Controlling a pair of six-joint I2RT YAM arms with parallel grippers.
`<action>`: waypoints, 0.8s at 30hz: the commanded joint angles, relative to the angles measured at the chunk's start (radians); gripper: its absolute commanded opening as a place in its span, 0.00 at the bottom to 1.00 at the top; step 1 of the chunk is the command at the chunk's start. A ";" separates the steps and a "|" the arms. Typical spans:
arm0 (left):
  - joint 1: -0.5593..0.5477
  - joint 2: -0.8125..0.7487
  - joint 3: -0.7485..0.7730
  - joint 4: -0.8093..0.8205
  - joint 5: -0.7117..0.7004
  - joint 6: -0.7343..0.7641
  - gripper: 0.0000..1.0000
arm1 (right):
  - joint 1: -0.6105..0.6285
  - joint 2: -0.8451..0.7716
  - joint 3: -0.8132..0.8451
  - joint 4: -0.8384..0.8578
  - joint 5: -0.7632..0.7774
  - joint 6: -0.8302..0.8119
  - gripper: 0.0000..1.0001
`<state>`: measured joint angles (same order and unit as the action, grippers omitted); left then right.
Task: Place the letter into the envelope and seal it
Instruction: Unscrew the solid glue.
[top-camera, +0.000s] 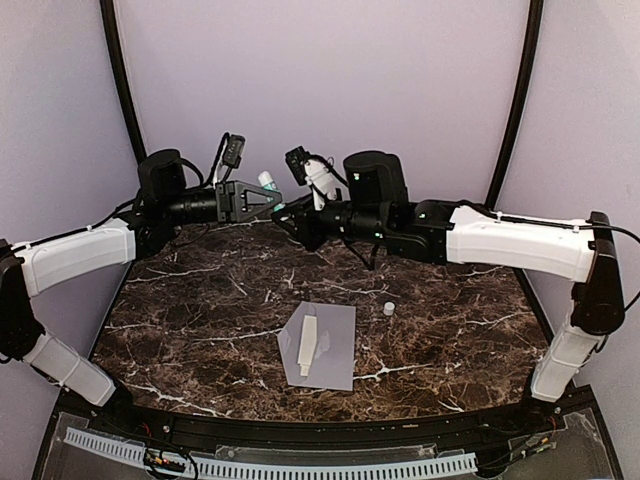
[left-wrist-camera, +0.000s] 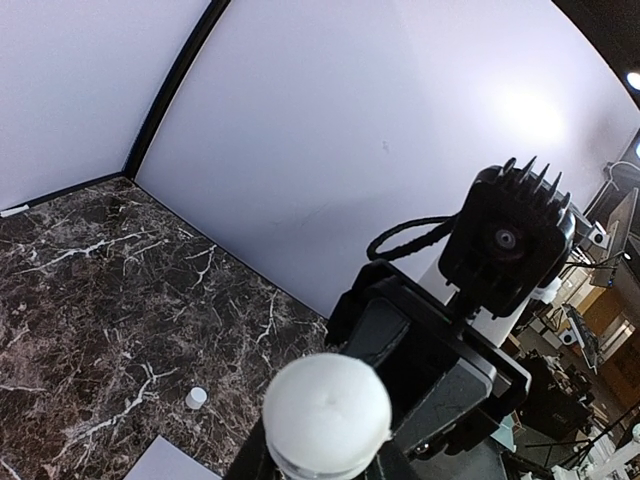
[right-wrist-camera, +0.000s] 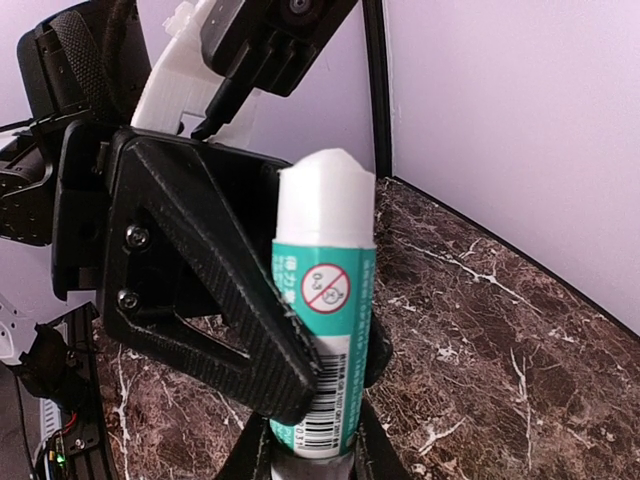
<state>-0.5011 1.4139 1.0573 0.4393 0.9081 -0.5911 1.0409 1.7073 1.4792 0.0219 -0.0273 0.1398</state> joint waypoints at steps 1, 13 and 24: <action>-0.007 -0.010 -0.010 0.064 0.045 -0.024 0.02 | 0.016 0.004 0.013 0.056 -0.036 0.009 0.05; -0.014 -0.010 -0.002 0.132 0.220 0.002 0.00 | -0.121 -0.131 -0.173 0.386 -0.666 0.225 0.07; -0.071 -0.020 0.000 0.101 0.229 0.051 0.00 | -0.139 -0.096 -0.133 0.288 -0.676 0.244 0.27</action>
<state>-0.5606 1.4128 1.0580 0.5606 1.1206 -0.5552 0.8997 1.6249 1.3094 0.2790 -0.7246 0.4019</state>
